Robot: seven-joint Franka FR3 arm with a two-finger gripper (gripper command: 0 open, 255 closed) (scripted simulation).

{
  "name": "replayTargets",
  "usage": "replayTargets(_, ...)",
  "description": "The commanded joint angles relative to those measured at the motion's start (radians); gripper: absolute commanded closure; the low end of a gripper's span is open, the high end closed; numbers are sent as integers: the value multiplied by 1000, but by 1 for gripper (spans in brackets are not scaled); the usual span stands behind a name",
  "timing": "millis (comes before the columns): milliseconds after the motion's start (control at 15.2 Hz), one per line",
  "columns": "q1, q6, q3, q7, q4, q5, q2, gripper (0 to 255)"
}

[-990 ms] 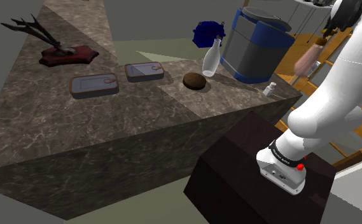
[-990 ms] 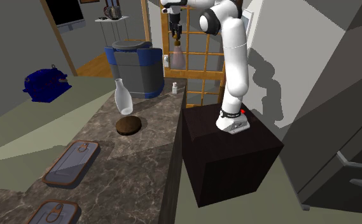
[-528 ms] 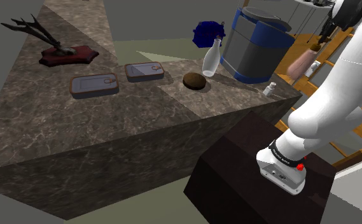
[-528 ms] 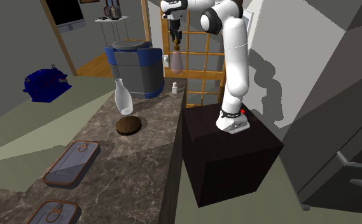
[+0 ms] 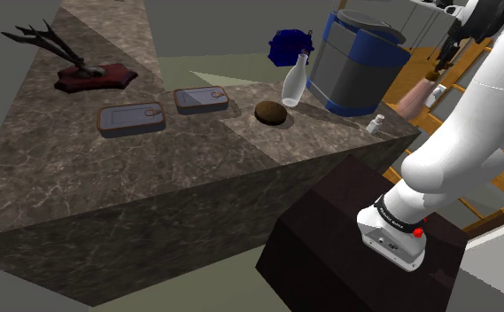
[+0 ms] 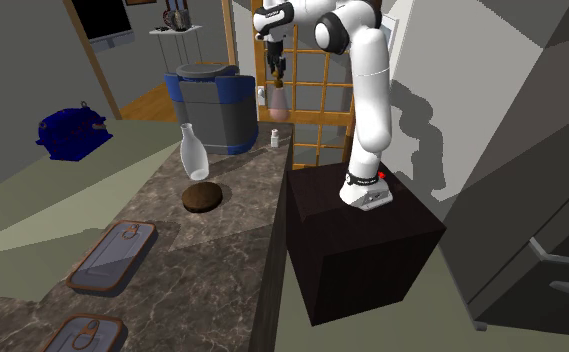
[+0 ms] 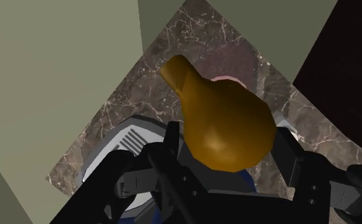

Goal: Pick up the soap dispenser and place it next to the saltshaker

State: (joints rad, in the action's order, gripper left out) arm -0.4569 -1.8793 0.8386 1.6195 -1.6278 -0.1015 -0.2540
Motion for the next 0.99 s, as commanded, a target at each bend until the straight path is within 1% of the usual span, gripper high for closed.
replayTargets(0,4,-29,-1,-2,-30,1,3,255)
replayTargets(528,3,-131,-9,4,-119,-16,-17,255)
replayTargets(924,3,-131,-9,4,-119,-16,-17,255)
